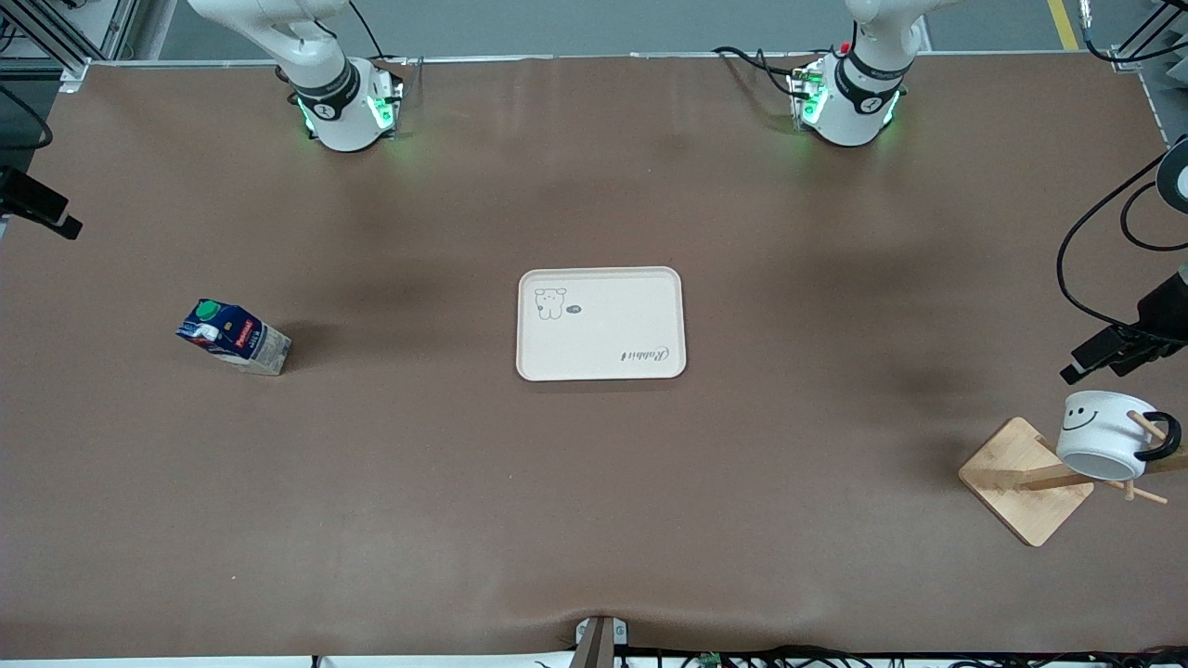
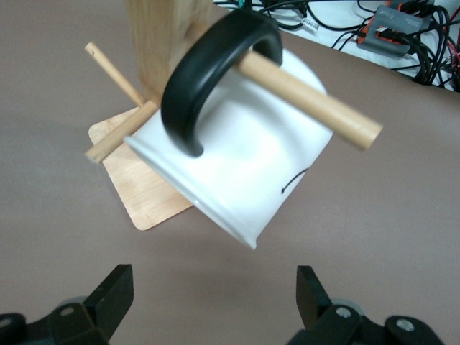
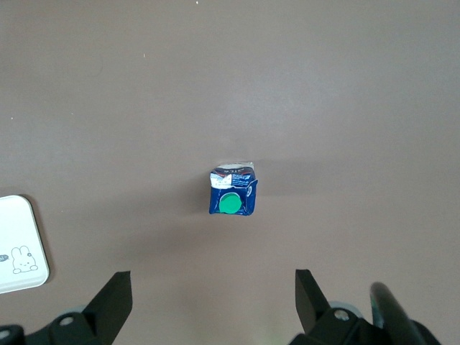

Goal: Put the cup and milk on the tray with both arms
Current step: 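Grasp the white mug rim with the left gripper and lift it off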

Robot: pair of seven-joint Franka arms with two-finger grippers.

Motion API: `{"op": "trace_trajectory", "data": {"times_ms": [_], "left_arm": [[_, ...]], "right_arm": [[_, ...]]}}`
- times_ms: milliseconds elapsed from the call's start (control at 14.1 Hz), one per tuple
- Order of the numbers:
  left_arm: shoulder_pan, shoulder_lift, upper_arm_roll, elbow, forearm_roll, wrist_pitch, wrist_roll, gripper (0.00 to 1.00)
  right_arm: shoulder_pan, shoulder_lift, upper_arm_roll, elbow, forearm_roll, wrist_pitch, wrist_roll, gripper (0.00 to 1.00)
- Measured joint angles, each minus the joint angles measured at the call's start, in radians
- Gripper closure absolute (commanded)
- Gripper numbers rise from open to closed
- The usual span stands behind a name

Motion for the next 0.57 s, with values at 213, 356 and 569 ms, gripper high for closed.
{"op": "trace_trajectory", "data": {"times_ms": [213, 356, 569], "left_arm": [[-0.002, 0.024, -0.004, 0.041, 0.0, 0.0, 0.072, 0.06], [-0.004, 0.041, -0.005, 0.066, 0.0, 0.0, 0.101, 0.16], [-0.012, 0.05, -0.007, 0.088, 0.0, 0.0, 0.107, 0.31]], "right_arm": [[-0.002, 0.001, -0.001, 0.0, 0.0, 0.0, 0.0, 0.0], [-0.005, 0.003, -0.001, 0.0, 0.0, 0.0, 0.0, 0.0], [-0.006, 0.003, -0.002, 0.0, 0.0, 0.0, 0.0, 0.0]]}}
